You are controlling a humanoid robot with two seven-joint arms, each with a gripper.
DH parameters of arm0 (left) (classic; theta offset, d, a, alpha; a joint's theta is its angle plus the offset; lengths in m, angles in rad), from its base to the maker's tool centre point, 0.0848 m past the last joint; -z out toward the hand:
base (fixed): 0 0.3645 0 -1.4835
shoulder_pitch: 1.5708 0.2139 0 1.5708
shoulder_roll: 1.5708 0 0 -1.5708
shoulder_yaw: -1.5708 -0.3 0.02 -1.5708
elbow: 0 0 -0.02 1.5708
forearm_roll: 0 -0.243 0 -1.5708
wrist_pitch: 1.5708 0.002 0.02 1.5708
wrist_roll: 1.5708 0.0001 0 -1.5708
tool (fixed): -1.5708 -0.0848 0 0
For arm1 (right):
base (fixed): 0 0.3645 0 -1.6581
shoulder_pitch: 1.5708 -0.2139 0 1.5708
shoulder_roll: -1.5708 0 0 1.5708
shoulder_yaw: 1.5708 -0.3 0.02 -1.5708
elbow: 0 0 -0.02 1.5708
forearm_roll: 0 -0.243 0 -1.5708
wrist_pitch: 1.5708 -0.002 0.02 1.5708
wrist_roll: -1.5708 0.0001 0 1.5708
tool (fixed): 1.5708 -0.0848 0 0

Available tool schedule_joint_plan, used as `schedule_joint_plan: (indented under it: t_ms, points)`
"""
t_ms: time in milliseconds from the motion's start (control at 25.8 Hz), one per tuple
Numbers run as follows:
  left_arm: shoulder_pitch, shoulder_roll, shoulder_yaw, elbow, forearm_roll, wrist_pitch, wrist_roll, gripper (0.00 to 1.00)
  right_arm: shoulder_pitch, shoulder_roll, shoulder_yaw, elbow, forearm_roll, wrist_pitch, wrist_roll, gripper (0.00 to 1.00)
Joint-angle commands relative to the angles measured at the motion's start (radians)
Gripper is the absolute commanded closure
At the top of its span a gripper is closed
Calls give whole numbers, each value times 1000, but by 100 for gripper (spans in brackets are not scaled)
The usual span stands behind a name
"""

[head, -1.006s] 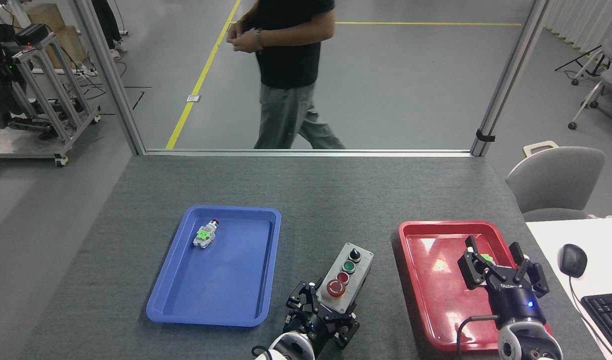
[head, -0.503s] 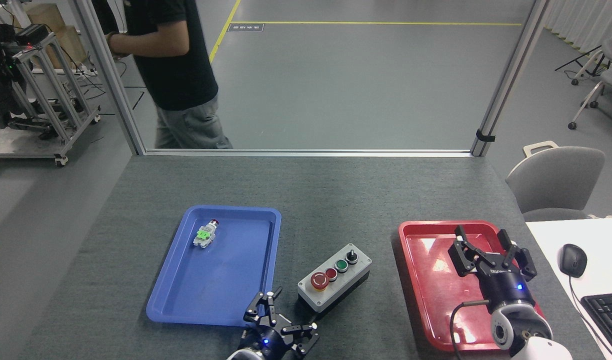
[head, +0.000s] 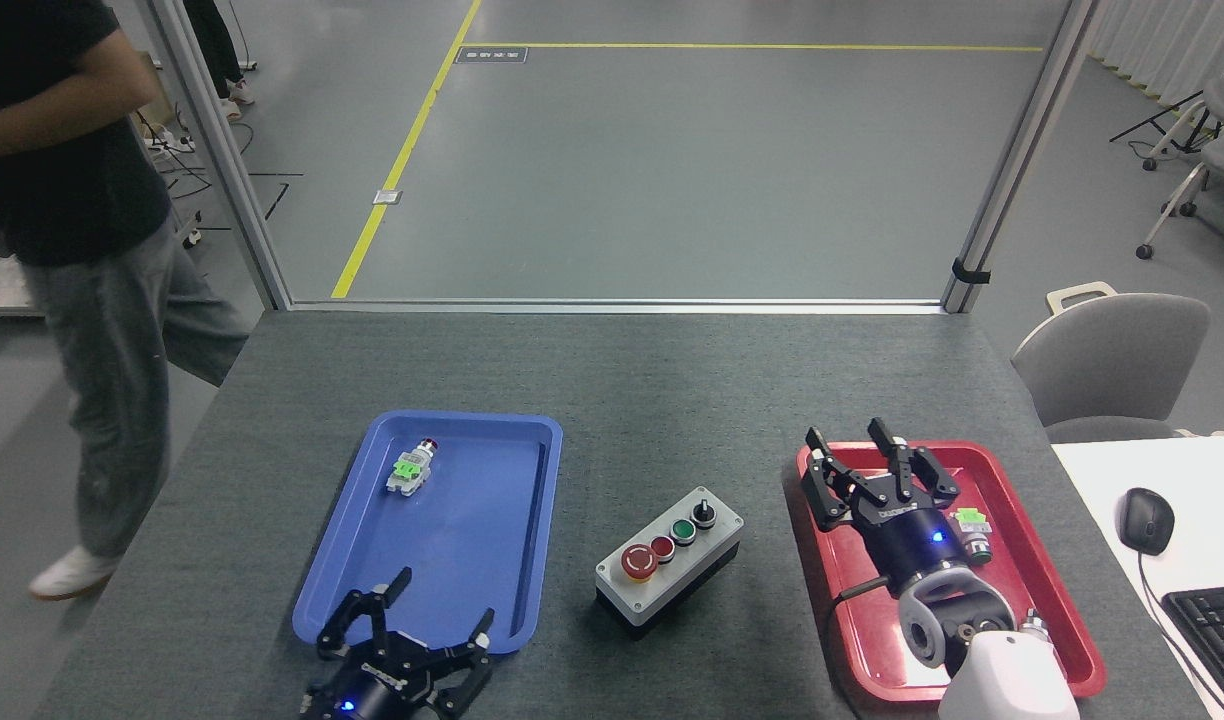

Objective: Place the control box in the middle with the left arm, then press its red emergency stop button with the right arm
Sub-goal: 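Withdraw the left gripper back beside the blue tray, then move the right gripper onto the red button and press it down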

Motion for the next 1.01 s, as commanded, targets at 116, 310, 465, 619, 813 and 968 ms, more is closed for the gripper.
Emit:
schedule_joint_plan:
  t_ms: [116, 310, 465, 619, 813, 968]
  points:
    - [-51, -5, 282, -18, 189, -80, 0, 1, 0, -5, 106, 0, 2, -150, 6, 100]
    - [-154, -7, 340, 45, 341, -49, -17, 1, 4, -2, 135, 14, 14, -300, 16, 100]
    - [-191, -16, 334, 60, 341, 69, -16, 1, -3, 3, 196, 34, 14, -308, 82, 100]
    - [-193, -28, 330, 68, 343, 71, -16, 1, -8, 47, 201, 89, 13, -299, 151, 100]
    - [-183, -36, 333, 108, 343, -9, 1, 1, -40, 79, 205, 130, 14, -291, 151, 100]
    - [-190, -39, 337, 108, 341, -12, -7, 1, -43, 96, 205, 132, 13, -291, 151, 100]
